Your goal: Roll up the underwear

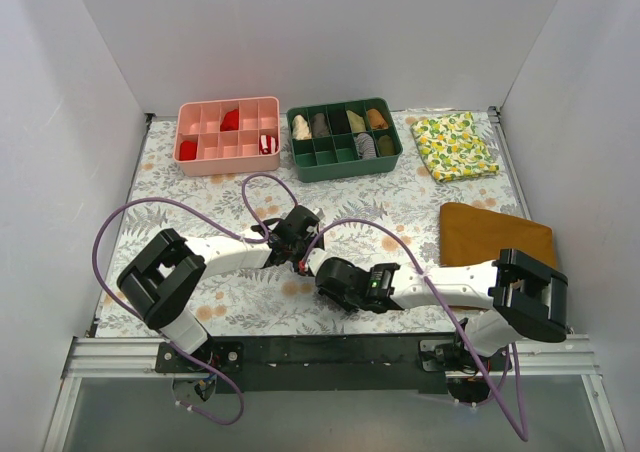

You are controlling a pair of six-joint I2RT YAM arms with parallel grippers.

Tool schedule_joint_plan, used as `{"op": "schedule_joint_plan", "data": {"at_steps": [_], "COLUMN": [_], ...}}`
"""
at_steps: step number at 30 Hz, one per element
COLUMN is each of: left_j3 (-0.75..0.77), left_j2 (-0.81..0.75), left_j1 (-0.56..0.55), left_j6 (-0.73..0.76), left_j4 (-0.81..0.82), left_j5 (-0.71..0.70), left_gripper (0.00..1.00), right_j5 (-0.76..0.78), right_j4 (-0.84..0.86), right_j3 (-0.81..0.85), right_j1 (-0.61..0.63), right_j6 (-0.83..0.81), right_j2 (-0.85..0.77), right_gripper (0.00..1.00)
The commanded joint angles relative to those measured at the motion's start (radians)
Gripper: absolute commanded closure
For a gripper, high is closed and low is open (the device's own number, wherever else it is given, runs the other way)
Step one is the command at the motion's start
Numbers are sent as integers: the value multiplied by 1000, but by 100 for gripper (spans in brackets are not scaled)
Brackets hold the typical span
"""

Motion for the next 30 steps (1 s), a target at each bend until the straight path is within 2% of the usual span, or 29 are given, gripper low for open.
{"op": "schedule_joint_plan", "data": {"at_steps": [1, 3, 4, 8, 11, 14, 22, 26, 30], "left_j3": [-29, -9, -2, 16, 7, -19, -122, -159, -179], "left_j2": [-4, -34, -48, -117, -182, -231, -294, -328, -384], "left_j1": [-13, -1, 8, 122, 203, 235, 242, 242, 242], "left_j6": [13, 8, 5, 2, 14, 23, -29, -49, -53], "left_j4": [-119, -155, -168, -231, -247, -254, -222, -204, -218], "left_j5": [-94, -137, -154, -182, -171, -169, -125, -100, -117], "left_gripper": [77, 58, 41, 21, 15, 13, 13, 13, 13], "right_j5": [-79, -95, -101, -116, -135, -167, -271, -305, -238], "right_j4": [24, 33, 37, 90, 142, 186, 281, 272, 189], "right_j3": [-23, -45, -54, -115, -163, -200, -250, -226, -152], "right_j1": [4, 4, 4, 4, 4, 4, 4, 4, 4], "right_j6": [40, 71, 81, 164, 232, 304, 503, 536, 537], "right_j2": [-23, -31, -35, -67, -71, -63, 40, 170, 196], "right_gripper": [99, 99, 99, 99, 99, 99, 99, 99, 99]}}
